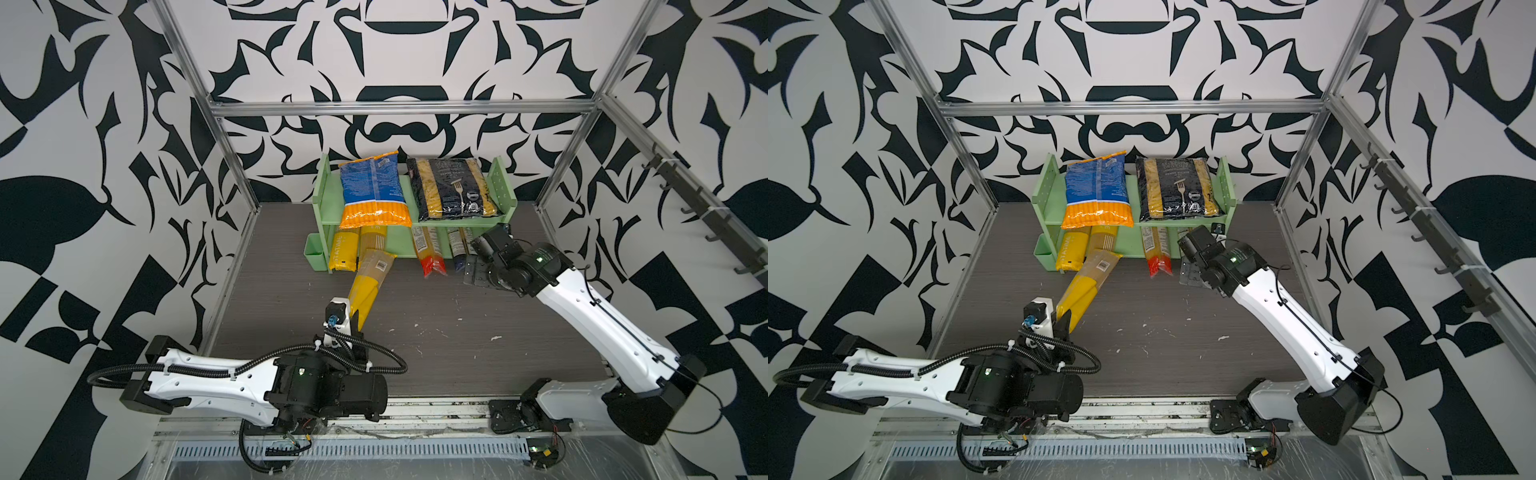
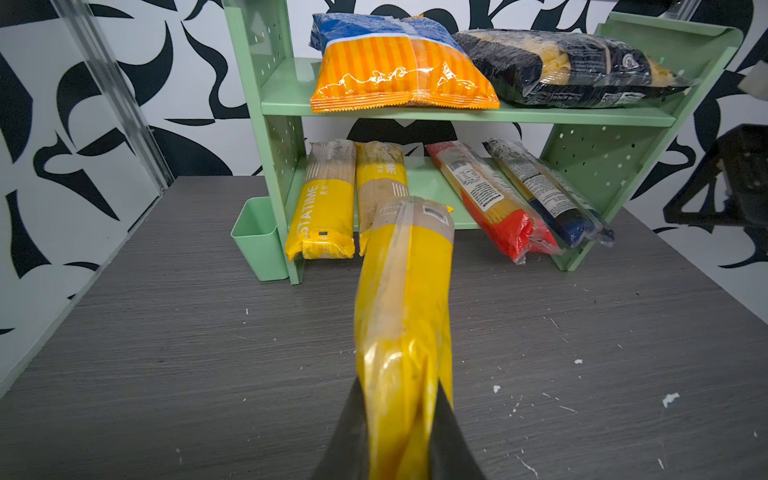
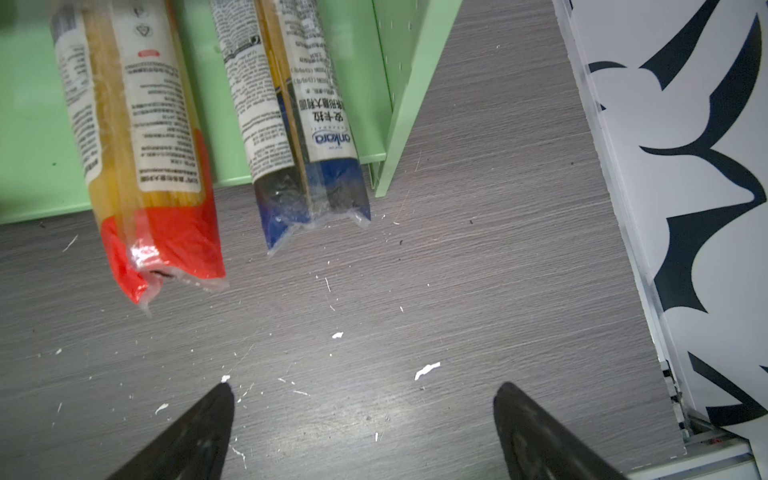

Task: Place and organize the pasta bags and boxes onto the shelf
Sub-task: 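Carry the pack toward the shelf's lower level with the left gripper, then stand the yellow pack beside the other yellow packs and open the left gripper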

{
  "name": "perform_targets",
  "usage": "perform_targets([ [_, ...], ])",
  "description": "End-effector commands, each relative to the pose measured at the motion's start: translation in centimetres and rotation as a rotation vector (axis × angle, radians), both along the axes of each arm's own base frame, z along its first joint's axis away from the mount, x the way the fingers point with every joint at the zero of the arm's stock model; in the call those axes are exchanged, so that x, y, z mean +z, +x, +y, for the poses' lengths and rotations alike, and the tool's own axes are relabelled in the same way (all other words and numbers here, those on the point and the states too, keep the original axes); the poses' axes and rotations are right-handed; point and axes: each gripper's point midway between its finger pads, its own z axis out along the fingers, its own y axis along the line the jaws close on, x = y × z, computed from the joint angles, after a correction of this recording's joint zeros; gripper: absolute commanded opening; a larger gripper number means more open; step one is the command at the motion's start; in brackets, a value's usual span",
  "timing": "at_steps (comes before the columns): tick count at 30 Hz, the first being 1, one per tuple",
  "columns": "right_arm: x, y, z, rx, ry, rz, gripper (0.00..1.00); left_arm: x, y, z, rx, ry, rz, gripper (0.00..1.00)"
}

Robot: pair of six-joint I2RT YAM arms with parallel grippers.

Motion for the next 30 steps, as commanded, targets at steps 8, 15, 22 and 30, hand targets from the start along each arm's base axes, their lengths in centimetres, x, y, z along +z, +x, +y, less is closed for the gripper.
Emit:
perform_targets([
  [8, 0.5, 3.3, 1.2, 0.059, 0.050, -0.021, 1.00, 4.8, 1.9, -0.2, 0.127, -0.065, -0.147, 0.00],
  [15, 0.6, 4.1, 0.3, 0.066, 0.058, -0.027, 1.00, 5.3, 5.3, -4.1, -0.002, -0.180, -0.141, 0.00],
  [22, 0.7, 3.6, -2.8, 0.031, 0.060, -0.036, 1.00, 4.7, 9.7, -6.3, -0.022, -0.107, -0.092, 0.00],
  [30, 0.5, 3.7, -4.7, -0.001, 0.056, -0.035, 1.00, 3.6, 12.1, -8.6, -0.043, -0.103, -0.058, 0.00],
])
